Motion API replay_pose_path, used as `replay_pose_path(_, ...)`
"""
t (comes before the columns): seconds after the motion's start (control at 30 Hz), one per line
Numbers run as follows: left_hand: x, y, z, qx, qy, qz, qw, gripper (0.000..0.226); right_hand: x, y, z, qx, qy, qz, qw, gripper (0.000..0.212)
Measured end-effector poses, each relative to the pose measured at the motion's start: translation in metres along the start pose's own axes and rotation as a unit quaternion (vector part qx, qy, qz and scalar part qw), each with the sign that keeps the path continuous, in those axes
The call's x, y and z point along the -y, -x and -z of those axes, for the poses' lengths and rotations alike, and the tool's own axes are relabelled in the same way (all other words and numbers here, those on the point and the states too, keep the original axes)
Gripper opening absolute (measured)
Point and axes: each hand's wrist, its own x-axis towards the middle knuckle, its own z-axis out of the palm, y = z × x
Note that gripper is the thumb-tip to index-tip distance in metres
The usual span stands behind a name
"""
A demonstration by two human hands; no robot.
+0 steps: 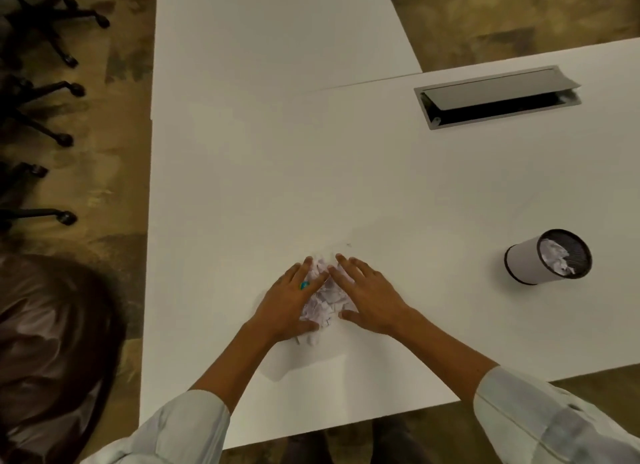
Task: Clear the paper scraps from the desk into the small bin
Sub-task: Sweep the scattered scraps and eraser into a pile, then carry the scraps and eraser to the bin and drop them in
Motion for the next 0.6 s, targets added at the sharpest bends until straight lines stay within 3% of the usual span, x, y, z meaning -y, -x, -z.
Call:
replay_pose_path(0.1,-0.008,0.000,-0.004,-0.031,0.008,0.036,0.999,0.080,0.005,-0.001,0.002,-0.009,0.026,-0.010,1.000,0.068)
replay_pose_path(0.27,-0.019,0.000,0.001,-0.089,0.023,0.060,0.994,0.055,0.000,-0.002,0.007,-0.046,0.019,-0.010,0.999,0.051)
replay_pose_path(0.4,-0.021,-0.003,0.015,-0.137,0.105,0.103,0.980,0.034,-0.002,-0.008,0.016,-0.097,-0.081,-0.062,0.990,0.032)
replay_pose_path(0.5,-0.023,-0.005,0.027,-0.175,0.148,0.113,0.967,0.034,-0.002,-0.006,0.023,-0.165,-0.291,-0.146,0.931,0.026)
replay_pose_path(0.6,-0.027,-0.006,0.040,-0.234,0.182,0.088,0.951,0.033,-0.001,0.003,0.033,-0.198,-0.423,-0.195,0.862,0.026)
